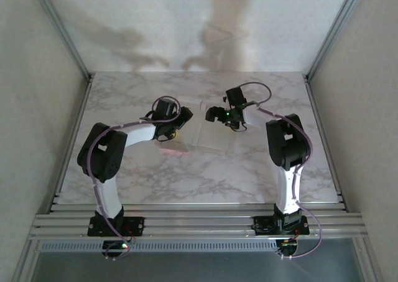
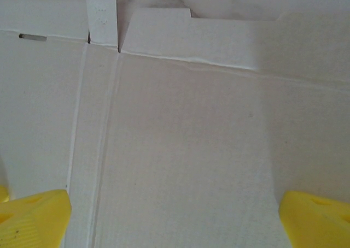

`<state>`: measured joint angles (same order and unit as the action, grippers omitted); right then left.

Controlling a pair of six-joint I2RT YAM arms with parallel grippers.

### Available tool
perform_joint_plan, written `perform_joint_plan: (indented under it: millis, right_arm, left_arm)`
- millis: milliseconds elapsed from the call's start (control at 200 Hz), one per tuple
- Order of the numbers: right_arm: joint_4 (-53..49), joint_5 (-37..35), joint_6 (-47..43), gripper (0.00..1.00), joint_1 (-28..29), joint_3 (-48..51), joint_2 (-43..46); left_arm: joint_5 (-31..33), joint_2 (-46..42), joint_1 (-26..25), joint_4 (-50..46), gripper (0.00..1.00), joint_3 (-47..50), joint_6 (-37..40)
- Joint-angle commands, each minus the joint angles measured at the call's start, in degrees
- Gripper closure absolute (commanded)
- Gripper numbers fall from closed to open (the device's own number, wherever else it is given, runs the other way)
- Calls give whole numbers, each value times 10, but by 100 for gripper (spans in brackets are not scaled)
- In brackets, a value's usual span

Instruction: Fold the paper box

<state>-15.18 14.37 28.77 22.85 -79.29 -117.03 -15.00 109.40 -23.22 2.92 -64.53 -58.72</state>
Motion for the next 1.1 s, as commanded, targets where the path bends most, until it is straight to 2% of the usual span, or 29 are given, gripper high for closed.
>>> perform_joint_plan:
  millis: [0,320,556,736,886,1006,1096]
  right_arm:
    - [-19,-21,53,1,-3,59,27]
    - [56,-25,169,1,13,240,168]
    - [116,-44,285,1,83,383,290]
    - [121,-87,356,1,183,414,339]
    - [174,-124,404,1,271,421,355]
    - [167,-149,369,1,296,402,387]
    - [116,-162,312,1,294,378,414]
  left_arm:
    - [7,17,-3,-35,0,-14,7]
    - [6,38,-5,-53,0,-43,24]
    - [-1,58,-6,-51,0,-65,30]
    - [-13,70,-18,-29,0,-76,37]
    - [-48,52,-30,7,0,-82,64]
    - [-36,-10,-30,21,1,-63,99]
    - [-26,-62,-26,8,1,-52,129]
